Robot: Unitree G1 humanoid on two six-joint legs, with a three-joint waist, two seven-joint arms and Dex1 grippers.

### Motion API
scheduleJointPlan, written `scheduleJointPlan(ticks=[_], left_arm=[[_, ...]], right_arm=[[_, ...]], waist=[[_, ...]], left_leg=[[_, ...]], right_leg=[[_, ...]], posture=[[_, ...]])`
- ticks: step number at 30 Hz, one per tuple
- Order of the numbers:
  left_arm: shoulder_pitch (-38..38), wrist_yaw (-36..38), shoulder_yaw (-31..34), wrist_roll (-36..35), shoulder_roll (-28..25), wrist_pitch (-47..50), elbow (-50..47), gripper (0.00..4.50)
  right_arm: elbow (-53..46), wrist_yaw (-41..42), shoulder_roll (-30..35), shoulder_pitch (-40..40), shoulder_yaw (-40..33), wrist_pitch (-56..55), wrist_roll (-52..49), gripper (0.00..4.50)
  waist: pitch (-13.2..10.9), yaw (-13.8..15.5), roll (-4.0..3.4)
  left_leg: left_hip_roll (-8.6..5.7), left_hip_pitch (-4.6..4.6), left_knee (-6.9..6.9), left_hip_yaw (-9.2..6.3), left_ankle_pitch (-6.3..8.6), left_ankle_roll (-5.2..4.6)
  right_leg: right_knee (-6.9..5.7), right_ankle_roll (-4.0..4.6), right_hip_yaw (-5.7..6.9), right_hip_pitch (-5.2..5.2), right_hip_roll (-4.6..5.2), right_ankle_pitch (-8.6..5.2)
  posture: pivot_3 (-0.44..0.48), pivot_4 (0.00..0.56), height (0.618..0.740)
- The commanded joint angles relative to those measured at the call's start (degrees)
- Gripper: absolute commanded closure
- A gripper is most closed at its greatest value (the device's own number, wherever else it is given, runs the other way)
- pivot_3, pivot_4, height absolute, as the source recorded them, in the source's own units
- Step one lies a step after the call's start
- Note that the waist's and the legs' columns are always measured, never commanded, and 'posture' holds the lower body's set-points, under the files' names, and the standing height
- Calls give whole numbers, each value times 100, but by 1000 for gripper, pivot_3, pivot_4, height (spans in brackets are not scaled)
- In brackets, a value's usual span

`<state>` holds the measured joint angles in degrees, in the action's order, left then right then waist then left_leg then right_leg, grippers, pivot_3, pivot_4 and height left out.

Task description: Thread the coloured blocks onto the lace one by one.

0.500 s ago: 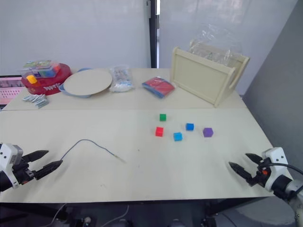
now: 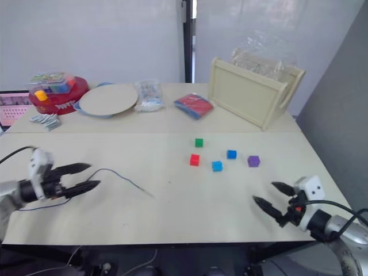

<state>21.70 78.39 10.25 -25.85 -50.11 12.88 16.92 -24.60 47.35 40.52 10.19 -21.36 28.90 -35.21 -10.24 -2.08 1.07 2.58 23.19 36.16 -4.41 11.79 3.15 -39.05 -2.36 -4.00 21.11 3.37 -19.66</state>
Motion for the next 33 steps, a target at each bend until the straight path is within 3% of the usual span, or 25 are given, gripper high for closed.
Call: scheduleJointPlan(ticks=[1, 4, 8, 11, 15, 22, 25, 33], left_arm=[[615, 915, -748, 412, -37, -247, 511, 36], [1163, 1354, -1239, 676, 77, -542, 1161, 36], [1992, 1411, -2099, 933, 340, -1585, 2282, 36], [2482, 1411, -2695, 1016, 820, -2393, 2868, 36], [2621, 1411, -3161, 1104, 1087, -3025, 3509, 36], [2672, 1411, -3413, 1421, 1359, -3606, 4556, 36], [2598, 1411, -3544, 1436, 1314, -3642, 4696, 845], [2397, 1411, -3674, 1449, 1110, -3607, 4749, 3501]], right_arm=[[-576, -46, 169, -84, 107, 380, -317, 0], [-780, -81, 256, -154, 241, 592, -401, 0], [-961, -158, 278, -318, 376, 733, -421, 0], [-1041, -362, 179, -321, 436, 725, -353, 0], [-1177, -553, 94, -190, 419, 720, -339, 0], [-1472, -826, 24, 10, 283, 771, -448, 0], [-1506, -860, 45, 75, 207, 763, -474, 0], [-1441, -890, 73, 31, 166, 693, -426, 0]], waist=[[0, -9, 0], [0, -46, 0], [0, -26, 2], [0, 25, 3], [0, 49, 4], [3, 6, 4], [18, -14, 4], [37, -75, -14]], left_leg=[[-2, 2, 1, 0, 0, 0], [1, 2, 2, 0, 0, -1], [0, 10, 15, -3, 0, -2], [-2, 17, 22, -4, 1, -4], [-5, 31, 50, -6, 8, -16], [-5, 15, 59, -7, 11, -22], [-4, 2, 58, -8, 12, -23], [-3, -9, 57, -7, 17, -32]], right_leg=[[0, 0, 0, 0, 0, 0], [2, 0, -1, 2, -4, 0], [0, 0, 2, 2, -4, 0], [1, -1, 2, 2, -2, 0], [0, -3, 3, 2, 0, -1], [-13, -4, 2, -8, -3, -2], [-13, -4, 2, -20, -3, -2], [-12, -7, -2, -27, -7, -4]], posture=[[0, 150, 740], [0, 150, 740], [0, 150, 740], [0, 150, 740], [0, 150, 740], [0, 150, 740], [0, 150, 740], [0, 150, 740]])
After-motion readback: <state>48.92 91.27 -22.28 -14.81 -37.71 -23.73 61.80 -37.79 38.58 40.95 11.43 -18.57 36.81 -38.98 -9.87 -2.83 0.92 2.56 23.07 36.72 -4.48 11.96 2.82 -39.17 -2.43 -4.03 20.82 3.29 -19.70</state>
